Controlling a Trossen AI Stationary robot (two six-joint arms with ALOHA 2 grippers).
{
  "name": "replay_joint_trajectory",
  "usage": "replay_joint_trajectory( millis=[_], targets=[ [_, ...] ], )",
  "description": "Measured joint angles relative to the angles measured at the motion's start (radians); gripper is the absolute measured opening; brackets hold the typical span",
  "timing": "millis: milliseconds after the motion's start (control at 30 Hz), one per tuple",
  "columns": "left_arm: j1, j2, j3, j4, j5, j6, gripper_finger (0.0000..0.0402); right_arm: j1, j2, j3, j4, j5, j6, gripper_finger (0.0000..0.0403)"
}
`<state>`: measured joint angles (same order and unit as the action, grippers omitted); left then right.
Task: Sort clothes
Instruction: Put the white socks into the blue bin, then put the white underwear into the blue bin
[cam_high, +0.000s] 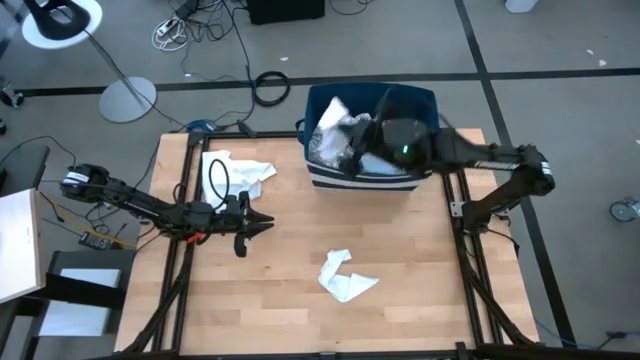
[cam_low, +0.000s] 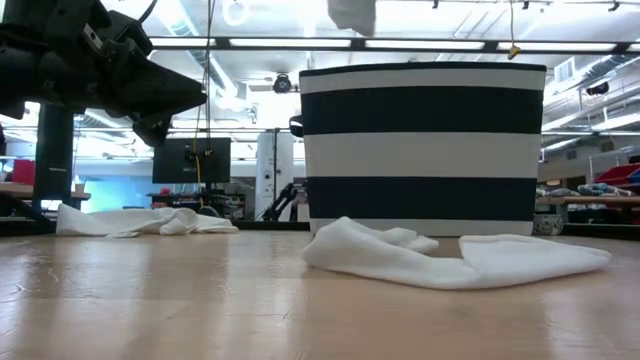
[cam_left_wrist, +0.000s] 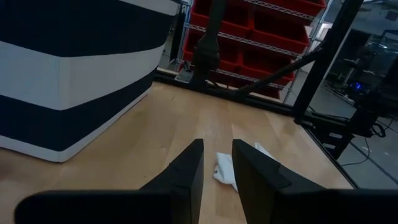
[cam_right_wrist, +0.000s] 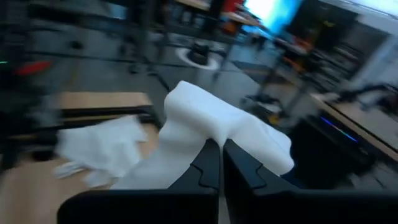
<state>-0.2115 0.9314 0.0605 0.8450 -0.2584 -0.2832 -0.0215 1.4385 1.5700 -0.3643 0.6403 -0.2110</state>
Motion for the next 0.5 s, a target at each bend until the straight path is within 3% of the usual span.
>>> replay_joint_trajectory(
  millis=[267, 500],
  targets=[
    [0.0, 0.0, 0.0, -0.003, 0.0, 0.002, 0.009, -0.218, -0.019, 0.0, -0.178, -0.022, 0.225, 0.0027],
    [0.0, 0.0, 0.0, -0.006, 0.0, 0.002, 0.009, -0.335, -0.025, -0.001, -0.307, -0.21, 0.39, 0.0088]
  ],
)
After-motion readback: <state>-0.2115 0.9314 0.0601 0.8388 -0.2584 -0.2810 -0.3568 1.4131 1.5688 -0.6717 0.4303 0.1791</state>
